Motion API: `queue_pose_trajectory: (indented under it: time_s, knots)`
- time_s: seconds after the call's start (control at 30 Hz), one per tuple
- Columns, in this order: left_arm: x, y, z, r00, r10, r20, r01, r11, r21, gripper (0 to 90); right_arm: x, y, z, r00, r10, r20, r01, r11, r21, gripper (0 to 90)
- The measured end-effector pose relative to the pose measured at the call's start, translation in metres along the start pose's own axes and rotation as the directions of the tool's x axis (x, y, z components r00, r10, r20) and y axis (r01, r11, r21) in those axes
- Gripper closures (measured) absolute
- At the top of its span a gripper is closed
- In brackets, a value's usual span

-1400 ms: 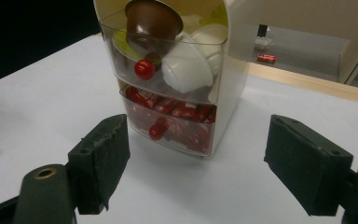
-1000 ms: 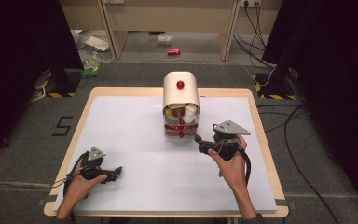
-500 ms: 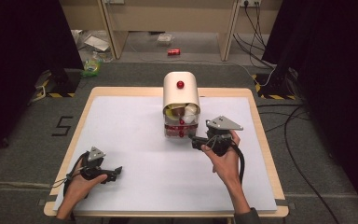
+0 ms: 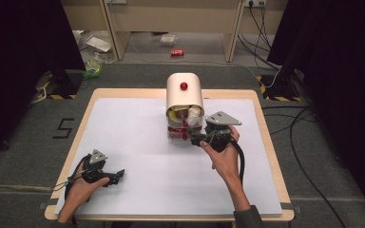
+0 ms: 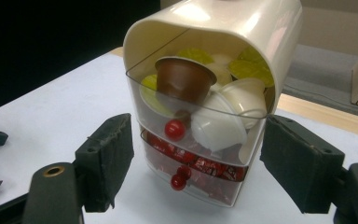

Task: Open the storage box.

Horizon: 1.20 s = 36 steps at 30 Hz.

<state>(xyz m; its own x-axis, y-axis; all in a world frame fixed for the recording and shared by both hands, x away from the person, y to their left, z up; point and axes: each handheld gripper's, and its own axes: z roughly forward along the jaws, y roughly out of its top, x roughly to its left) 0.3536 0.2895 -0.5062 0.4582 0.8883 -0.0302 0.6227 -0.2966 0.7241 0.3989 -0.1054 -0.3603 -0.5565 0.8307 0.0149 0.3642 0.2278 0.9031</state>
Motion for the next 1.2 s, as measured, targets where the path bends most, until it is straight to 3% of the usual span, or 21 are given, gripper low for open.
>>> queue_pose_trajectory:
  time_s: [0.63,1.2]
  knots:
    - [0.000,0.000,0.000,1.0000,-0.001,0.000,0.001,1.0000,0.000,0.0,0.007,0.016,0.029,0.9997,-0.004,-0.022,0.004,1.000,-0.008,27.0]
    - [0.000,0.000,0.000,1.0000,0.000,0.000,0.000,1.0000,0.000,0.0,0.004,0.013,0.043,0.9993,-0.026,-0.027,0.026,0.999,0.028,26.6]
